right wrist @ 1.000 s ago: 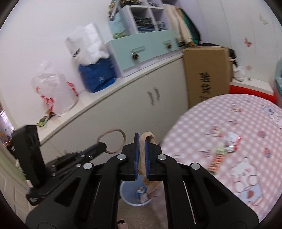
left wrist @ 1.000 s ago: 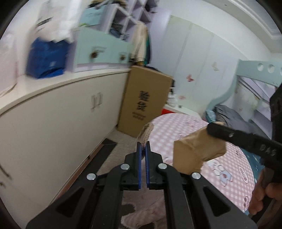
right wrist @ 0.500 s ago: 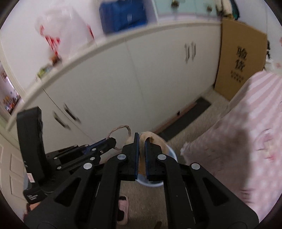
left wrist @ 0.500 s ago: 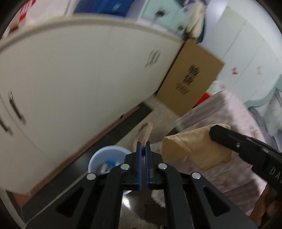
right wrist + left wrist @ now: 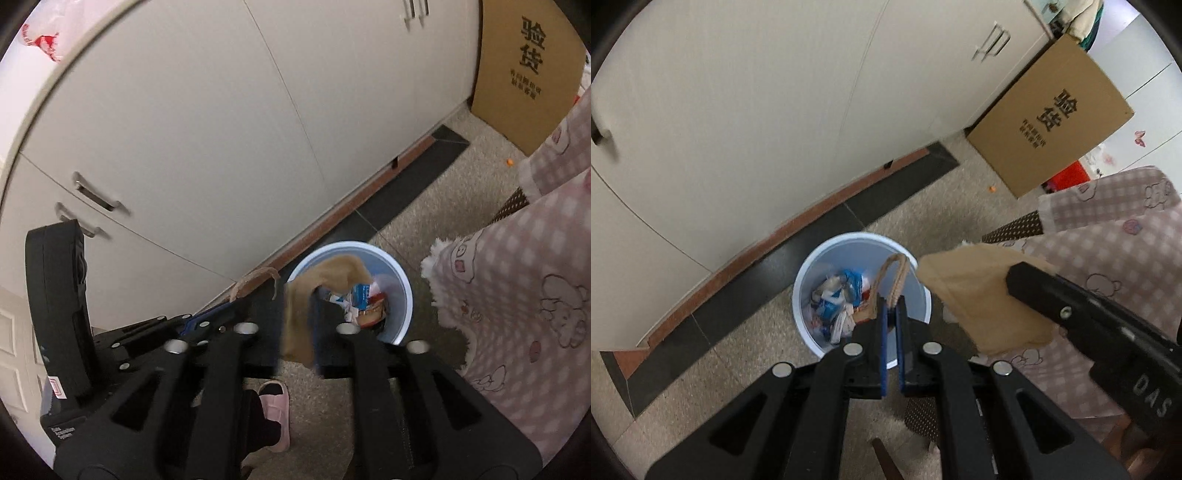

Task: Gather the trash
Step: 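Carry the stocking to the wastebasket and open both tools to drop it, then move both tools back over the table toward the red-white wrappers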

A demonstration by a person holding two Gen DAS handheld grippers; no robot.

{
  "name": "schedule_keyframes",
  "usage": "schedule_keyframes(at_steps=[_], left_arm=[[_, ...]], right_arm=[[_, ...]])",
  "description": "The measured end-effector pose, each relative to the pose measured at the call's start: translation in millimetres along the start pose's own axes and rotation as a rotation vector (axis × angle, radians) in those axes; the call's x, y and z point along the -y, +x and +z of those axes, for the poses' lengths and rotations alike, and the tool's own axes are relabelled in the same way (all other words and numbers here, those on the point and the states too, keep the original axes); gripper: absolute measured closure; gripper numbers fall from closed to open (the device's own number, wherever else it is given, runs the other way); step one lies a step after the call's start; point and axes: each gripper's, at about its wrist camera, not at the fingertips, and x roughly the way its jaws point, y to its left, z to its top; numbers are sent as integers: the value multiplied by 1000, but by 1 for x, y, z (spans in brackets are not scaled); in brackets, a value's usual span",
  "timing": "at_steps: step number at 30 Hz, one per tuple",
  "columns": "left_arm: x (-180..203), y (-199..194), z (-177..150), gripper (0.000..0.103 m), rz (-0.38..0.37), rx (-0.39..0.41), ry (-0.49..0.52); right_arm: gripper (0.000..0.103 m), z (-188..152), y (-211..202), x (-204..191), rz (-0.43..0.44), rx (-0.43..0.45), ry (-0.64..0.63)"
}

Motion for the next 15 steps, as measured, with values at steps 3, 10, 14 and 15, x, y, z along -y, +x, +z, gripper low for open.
schedule_keyframes(at_steps=[3, 10, 14, 15], left_arm=[[3, 11, 3, 99, -5, -25, -7], [20, 23, 8, 98, -5, -46, 14], [31, 20, 10, 98, 0, -45, 34], [33, 19, 11, 97, -2, -45, 37]], right_arm=[[55, -2, 7, 3, -29, 10, 6], [53, -4, -1, 16, -54, 20, 28], [51, -3, -14, 16, -84, 53, 19], [50, -3, -18, 17, -89, 63, 19]])
